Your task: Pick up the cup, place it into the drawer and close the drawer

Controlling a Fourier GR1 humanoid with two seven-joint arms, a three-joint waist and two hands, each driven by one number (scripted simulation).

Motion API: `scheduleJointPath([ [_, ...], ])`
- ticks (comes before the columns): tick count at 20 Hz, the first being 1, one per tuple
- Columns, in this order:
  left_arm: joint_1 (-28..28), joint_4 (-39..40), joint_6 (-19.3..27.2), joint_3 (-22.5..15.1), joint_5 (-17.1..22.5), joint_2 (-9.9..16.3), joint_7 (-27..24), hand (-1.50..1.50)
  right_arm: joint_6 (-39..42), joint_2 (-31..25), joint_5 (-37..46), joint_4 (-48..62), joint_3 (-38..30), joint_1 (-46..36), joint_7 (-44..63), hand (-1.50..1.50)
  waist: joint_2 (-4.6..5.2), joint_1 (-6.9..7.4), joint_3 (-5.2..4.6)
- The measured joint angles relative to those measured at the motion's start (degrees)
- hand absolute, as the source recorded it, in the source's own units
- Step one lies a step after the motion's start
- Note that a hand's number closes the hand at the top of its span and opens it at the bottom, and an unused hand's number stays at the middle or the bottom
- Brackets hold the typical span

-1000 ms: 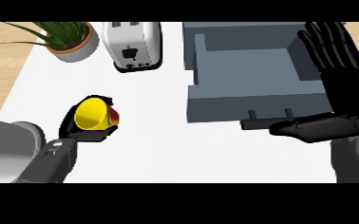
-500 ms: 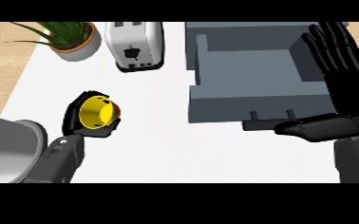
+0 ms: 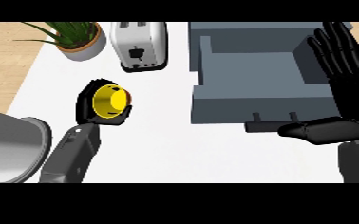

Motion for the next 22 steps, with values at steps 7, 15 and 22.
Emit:
scheduleJointPath([
  [7,-5.5,-10.1,0.5,-4.1,-0.4,-3.5,6.8,1.50,-0.5,0.0,0.4,1.1,-0.8,-0.1,-0.6,-1.50,-0.41,0.93,0.11],
  [15,-14.3,-22.3,7.3,-11.8,2.2,-7.0,23.8,1.50,-0.2,-0.1,0.5,-0.1,-0.8,1.0,-0.2,-1.50,-0.63,0.66,0.13],
  [22,-27.2,-22.4,17.0,-16.5,4.3,-7.7,36.3,1.50,-0.1,-0.1,0.8,1.6,-1.3,0.4,-1.7,-1.50,-0.19,-0.20,0.11],
])
